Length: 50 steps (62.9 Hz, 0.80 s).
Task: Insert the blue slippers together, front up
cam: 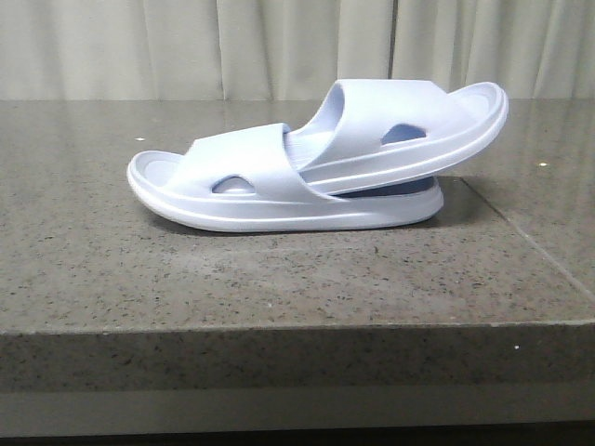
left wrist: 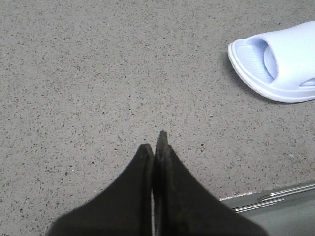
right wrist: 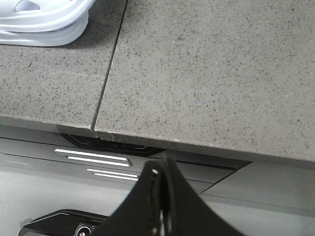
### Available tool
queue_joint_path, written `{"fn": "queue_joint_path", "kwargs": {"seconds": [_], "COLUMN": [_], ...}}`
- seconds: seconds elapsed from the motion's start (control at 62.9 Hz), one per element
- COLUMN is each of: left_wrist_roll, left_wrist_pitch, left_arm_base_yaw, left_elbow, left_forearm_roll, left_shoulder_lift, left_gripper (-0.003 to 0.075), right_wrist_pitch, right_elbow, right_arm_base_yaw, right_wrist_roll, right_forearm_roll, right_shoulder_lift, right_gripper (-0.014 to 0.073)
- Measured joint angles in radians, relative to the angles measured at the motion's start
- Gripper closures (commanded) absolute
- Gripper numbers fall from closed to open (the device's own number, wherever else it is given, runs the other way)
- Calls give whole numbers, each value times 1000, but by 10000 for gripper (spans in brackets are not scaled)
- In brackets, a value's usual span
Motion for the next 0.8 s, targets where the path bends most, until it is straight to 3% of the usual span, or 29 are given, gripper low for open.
{"fn": "queue_joint_path", "kwargs": {"seconds": [0.62, 0.795], "left_wrist_roll": [0, 33], "left_wrist_pitch": [-7, -117], "left_arm_base_yaw": [0, 40], "left_elbow": [0, 50], "left_forearm_roll": [5, 7], "left_shoulder_lift": [-11, -99], "left_gripper": [741, 741], "right_wrist_pitch": [0, 0], "right_elbow": [0, 0], "right_arm_base_yaw": [0, 0], "right_wrist_roll": [0, 0], "right_forearm_roll": [0, 0], "right_shoulder_lift": [0, 0], "right_gripper": [660, 660]}}
